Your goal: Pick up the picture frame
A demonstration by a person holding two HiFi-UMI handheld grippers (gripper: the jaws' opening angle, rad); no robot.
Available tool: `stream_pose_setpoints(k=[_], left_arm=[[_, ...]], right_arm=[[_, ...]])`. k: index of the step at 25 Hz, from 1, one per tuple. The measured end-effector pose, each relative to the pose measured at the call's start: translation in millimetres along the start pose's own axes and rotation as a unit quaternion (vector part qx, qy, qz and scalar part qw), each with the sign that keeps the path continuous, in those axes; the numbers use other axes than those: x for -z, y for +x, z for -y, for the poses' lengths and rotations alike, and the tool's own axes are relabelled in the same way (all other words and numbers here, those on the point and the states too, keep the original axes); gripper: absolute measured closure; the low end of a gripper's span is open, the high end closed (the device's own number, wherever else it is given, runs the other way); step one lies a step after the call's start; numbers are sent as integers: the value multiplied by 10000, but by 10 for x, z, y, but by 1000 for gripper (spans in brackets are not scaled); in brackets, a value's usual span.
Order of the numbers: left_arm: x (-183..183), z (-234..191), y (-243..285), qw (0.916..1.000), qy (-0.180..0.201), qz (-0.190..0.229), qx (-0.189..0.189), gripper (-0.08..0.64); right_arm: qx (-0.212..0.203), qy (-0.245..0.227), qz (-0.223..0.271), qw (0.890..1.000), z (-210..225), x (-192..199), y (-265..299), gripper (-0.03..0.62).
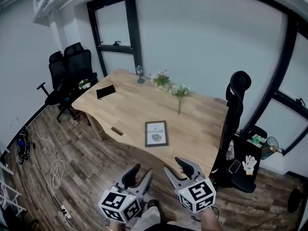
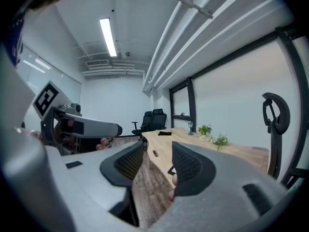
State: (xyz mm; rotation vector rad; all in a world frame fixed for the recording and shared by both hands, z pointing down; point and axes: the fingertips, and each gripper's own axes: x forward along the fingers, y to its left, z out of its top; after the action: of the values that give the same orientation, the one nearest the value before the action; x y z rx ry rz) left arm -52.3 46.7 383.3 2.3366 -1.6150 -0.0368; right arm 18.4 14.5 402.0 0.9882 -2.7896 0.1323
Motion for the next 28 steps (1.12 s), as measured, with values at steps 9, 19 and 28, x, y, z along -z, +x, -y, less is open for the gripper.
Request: stream_pose_setpoints(k=[9,19,28], left_arm=[[-159,-282,304,9999,49,-28,151,376],[-282,-632,601,9994,37,-69,324,376],[-385,-889,821,9983,60,-116,571,376]], right_arm=[[182,-8,-13,9998,202,-114,351,431],[407,-51,-43,9991,391,-216,756,431],[636,-88,-62,9979,492,-315,1070,431]])
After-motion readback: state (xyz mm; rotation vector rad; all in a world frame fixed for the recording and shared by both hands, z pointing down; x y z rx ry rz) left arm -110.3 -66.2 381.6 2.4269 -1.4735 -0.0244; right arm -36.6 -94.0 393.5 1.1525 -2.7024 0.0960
